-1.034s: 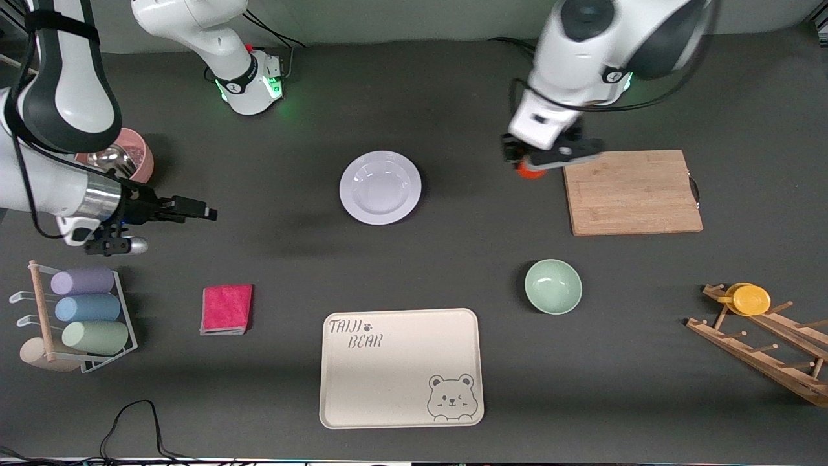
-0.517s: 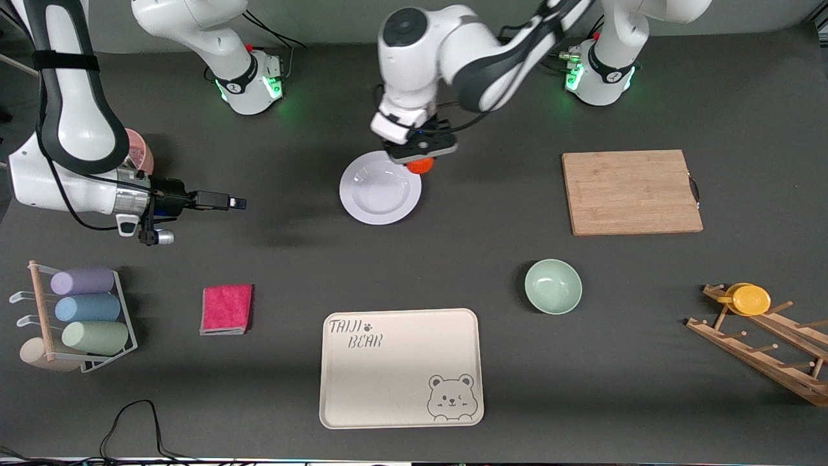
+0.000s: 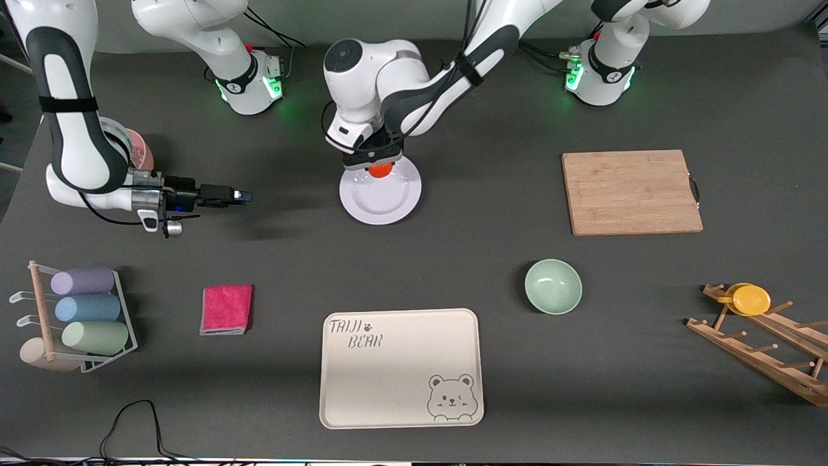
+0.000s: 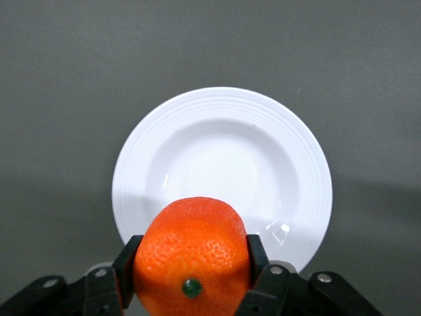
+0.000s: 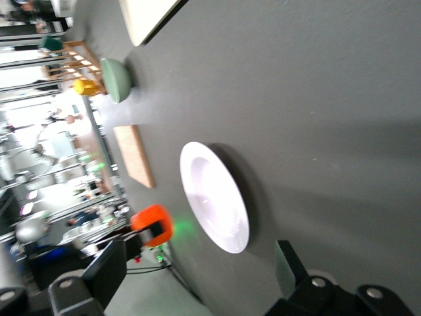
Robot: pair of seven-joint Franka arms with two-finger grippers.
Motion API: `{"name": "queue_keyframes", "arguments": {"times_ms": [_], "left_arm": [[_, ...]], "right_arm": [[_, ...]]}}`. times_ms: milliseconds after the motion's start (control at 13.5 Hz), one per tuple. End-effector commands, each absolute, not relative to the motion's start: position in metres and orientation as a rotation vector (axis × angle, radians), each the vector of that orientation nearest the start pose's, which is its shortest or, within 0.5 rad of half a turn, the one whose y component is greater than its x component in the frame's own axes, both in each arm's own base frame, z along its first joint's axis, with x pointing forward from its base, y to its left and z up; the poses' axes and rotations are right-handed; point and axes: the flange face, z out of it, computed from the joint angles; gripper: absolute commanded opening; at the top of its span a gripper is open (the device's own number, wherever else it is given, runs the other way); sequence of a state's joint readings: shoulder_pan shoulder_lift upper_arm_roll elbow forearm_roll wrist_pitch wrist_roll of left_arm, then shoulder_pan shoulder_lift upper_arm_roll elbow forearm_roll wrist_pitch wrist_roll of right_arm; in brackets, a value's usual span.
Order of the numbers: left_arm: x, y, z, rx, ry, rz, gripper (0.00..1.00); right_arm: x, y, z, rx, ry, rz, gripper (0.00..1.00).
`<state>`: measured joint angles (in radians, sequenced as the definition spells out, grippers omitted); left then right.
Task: Place orange and plate with both arms
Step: 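Lower the orange onto the white plate and open the left gripper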
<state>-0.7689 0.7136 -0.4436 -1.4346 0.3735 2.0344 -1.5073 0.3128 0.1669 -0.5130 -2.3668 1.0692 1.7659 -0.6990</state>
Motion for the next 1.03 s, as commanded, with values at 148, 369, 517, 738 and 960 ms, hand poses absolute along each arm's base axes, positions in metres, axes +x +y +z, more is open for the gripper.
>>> {"name": "queue_keyframes", "arguments": {"times_ms": [148, 369, 517, 738, 960], "left_arm": [[0.320, -0.655, 0.241, -3.049, -0.300, -0.091, 0.41], [0.323, -0.658, 0.227, -3.087, -0.267, -0.116, 0.41], [0.334, -0.655, 0.220, -3.099, -0.272, -0.141, 0.41], [0.335, -0.654, 0.213, -3.101, -0.260, -0.158, 0.44], [0.333, -0.653, 0.211, -3.097, -0.252, -0.155, 0.92]], "right_arm": [[0.441, -0.012, 0.201, -1.991, 0.154, 0.174, 1.00], [0.428, -0.009, 0.179, -1.964, 0.154, 0.163, 1.00], [0.419, -0.004, 0.163, -1.888, 0.132, 0.161, 1.00], [0.404, 0.001, 0.136, -1.822, 0.113, 0.133, 1.00], [0.395, 0.002, 0.123, -1.802, 0.101, 0.142, 1.00]]}}
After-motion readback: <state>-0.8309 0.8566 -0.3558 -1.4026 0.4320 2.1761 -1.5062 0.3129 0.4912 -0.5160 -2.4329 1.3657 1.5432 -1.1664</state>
